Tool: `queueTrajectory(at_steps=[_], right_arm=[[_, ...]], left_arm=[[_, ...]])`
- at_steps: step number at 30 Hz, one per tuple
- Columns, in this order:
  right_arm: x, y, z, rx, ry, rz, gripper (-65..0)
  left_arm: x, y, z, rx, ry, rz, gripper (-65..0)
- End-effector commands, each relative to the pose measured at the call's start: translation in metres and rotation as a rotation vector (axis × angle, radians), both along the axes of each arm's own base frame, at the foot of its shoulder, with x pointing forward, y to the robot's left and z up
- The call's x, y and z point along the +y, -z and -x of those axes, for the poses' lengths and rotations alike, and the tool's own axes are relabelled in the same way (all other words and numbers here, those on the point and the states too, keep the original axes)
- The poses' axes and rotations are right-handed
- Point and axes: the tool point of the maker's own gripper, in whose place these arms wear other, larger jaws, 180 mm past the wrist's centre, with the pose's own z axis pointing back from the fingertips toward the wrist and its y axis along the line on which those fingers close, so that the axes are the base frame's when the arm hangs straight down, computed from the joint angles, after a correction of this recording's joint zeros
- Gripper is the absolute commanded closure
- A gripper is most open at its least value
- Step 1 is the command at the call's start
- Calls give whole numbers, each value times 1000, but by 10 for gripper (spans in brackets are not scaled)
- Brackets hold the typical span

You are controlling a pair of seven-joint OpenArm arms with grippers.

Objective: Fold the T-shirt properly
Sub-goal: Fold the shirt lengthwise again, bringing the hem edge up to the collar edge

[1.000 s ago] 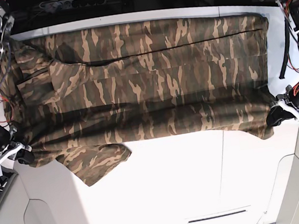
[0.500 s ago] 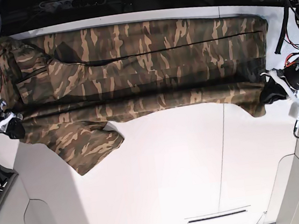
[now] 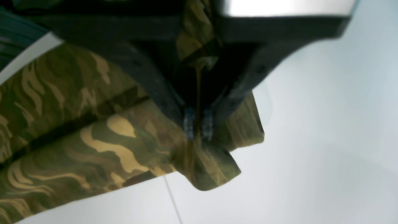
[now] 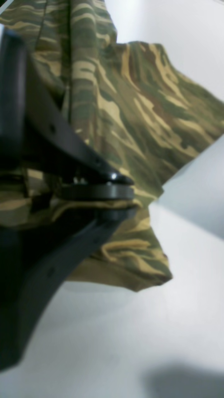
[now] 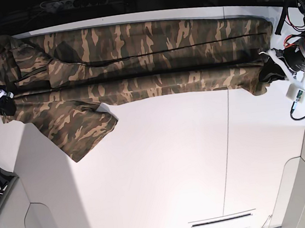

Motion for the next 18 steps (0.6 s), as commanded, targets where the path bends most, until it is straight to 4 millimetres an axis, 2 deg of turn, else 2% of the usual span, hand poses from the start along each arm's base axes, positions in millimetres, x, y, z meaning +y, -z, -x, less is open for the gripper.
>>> queueTrajectory(at_steps=[1,4,7,8,9,14,18], right_arm=[[-11,-15,-8,-46,7,30,0],[-13,-13,-7,-36,10,40,-11],[-13,-13,-8,-40,11,39,-249],[-13,-15,-9,-54,15,38,-299],[-14,-18,-12,-76,23,35,-322],[-20,-42,-30,-222,69,34,-323],[-23,-55,-46,-264,72,61,-323]], left_arm=[[5,-13,-8,-42,9,-20,0],[5,-14,-8,-43,9,-19,0],[5,-14,-8,-46,8,-17,0],[5,-15,-9,-49,8,-14,0],[5,-15,-9,-49,8,-14,0],[5,-15,-9,-48,8,-14,0],[5,-15,-9,-49,8,-14,0]])
